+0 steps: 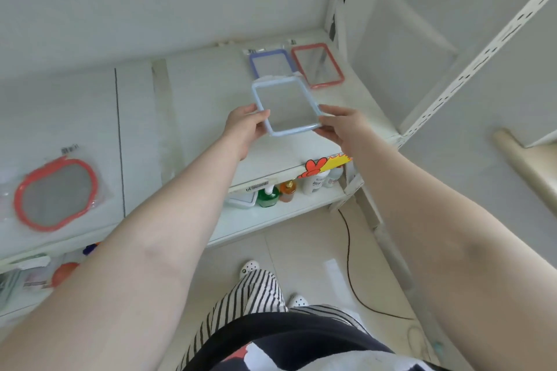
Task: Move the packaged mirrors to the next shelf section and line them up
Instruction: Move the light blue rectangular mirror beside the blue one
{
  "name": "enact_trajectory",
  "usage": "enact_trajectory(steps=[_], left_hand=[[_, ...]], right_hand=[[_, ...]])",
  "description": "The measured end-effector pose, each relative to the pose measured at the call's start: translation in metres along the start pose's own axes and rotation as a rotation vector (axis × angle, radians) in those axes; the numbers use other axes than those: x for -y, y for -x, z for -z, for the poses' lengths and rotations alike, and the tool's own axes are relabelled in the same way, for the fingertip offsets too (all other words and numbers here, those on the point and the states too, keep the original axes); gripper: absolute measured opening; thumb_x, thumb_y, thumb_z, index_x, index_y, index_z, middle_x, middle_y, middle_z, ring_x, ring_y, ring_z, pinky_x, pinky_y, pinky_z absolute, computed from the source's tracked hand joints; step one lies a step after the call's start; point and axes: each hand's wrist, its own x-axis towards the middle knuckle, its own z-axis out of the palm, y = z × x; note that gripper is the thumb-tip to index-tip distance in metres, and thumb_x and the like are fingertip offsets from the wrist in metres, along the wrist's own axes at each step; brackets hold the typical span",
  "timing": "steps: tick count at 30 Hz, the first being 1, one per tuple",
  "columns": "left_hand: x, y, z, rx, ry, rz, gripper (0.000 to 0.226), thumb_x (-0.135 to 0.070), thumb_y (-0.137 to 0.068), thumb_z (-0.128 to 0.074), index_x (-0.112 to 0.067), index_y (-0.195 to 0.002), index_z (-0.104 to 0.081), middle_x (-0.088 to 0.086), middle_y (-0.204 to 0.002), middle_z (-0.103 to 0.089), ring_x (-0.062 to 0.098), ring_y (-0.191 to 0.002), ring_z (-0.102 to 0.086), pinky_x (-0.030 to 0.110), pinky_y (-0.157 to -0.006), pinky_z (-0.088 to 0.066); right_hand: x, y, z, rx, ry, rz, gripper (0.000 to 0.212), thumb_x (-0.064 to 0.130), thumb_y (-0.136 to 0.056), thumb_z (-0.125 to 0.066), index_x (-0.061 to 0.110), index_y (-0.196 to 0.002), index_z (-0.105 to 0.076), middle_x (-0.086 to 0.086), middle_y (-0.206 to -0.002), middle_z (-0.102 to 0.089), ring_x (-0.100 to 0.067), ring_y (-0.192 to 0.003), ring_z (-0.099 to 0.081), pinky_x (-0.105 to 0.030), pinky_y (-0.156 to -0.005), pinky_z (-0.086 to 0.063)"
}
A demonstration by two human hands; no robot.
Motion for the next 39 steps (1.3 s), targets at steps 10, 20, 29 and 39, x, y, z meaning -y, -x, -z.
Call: enact_trajectory(steps=[10, 20, 29, 39], left_hand=[[-0.065, -0.085, 0.05, -0.138, -0.045, -0.003, 0.027, 0.0, -0.095, -0.047, -0.02, -0.076, -0.051, -0.001, -0.075, -0.052, 0.01, -0.069, -0.052, 0.021, -0.063, -0.047], [-0.074, -0.127, 0.071, -0.079, -0.277, 0.005, 0.043, 0.014, -0.084, -0.052, -0.015, -0.116, -0.053, 0.004, -0.096, -0.06, 0.021, -0.089, -0.06, 0.027, -0.064, -0.054], [-0.052, -0.181, 0.086, -0.179, -0.569, -0.097, 0.076, -0.001, -0.05, -0.076, -0.016, -0.121, -0.057, 0.008, -0.115, -0.067, 0.024, -0.109, -0.062, 0.027, -0.078, -0.05], [-0.031, -0.186, 0.078, -0.34, -1.141, -0.081, 0.091, -0.023, -0.072, -0.073, -0.001, -0.145, -0.023, 0.015, -0.154, -0.021, 0.04, -0.133, -0.035, 0.034, -0.106, -0.032]], right_hand=[[0.016, -0.064, -0.042, 0.241, 0.09, -0.067, 0.035, -0.006, -0.088, -0.058, 0.006, -0.121, -0.063, -0.011, -0.092, -0.068, -0.02, -0.073, -0.067, -0.022, -0.071, -0.06], [-0.006, -0.115, -0.093, 0.137, 0.067, -0.041, 0.038, -0.008, -0.086, -0.059, 0.004, -0.121, -0.063, -0.017, -0.1, -0.061, -0.023, -0.075, -0.063, -0.02, -0.07, -0.06], [-0.011, -0.158, -0.15, 0.099, 0.231, 0.022, 0.037, -0.003, -0.09, -0.058, 0.006, -0.125, -0.06, -0.016, -0.116, -0.057, -0.034, -0.096, -0.068, -0.013, -0.061, -0.055], [-0.021, -0.164, -0.146, 0.011, 1.139, 0.336, 0.029, 0.011, -0.092, -0.046, 0.013, -0.112, -0.067, -0.011, -0.11, -0.068, -0.033, -0.09, -0.066, -0.036, -0.079, -0.055]])
